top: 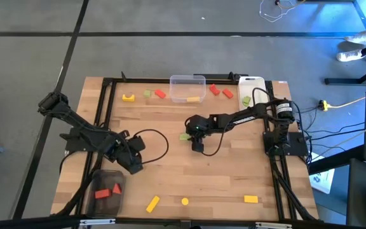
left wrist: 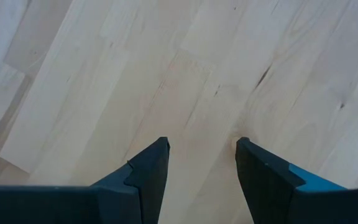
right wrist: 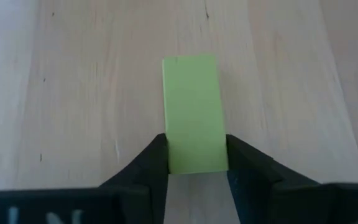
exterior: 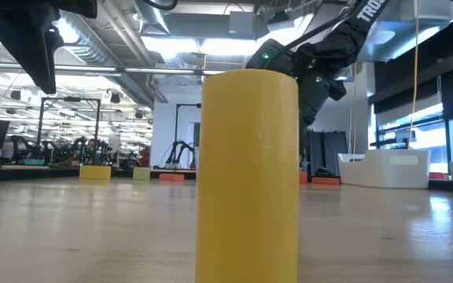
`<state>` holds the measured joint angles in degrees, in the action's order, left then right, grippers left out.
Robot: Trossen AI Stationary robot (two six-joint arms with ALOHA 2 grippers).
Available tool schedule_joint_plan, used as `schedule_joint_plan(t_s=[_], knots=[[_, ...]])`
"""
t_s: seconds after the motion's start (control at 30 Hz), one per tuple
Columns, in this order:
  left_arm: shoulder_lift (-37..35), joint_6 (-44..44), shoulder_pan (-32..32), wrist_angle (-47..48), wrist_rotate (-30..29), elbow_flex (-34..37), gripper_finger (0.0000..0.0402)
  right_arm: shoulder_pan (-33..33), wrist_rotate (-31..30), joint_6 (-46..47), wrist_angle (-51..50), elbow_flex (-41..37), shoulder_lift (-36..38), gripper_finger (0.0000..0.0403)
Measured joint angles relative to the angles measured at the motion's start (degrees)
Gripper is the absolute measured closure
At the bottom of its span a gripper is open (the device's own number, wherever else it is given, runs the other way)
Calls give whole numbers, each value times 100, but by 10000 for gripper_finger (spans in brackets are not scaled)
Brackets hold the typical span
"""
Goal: Sort & place blocks by color
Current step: Put the green rectangular block into the white bin
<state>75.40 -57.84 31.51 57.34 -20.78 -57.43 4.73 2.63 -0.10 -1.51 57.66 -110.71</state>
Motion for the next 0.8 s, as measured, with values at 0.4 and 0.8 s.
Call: schedule_joint_plan(t_s=[0.4, 0.8], knots=[[2, -18, 0, 2, 2, 0, 226, 7, -578, -71, -1702, 1297, -47, 277], [0, -2, 0, 4, -4, 0, 226, -2, -1175, -17, -3840, 2866, -29, 277]])
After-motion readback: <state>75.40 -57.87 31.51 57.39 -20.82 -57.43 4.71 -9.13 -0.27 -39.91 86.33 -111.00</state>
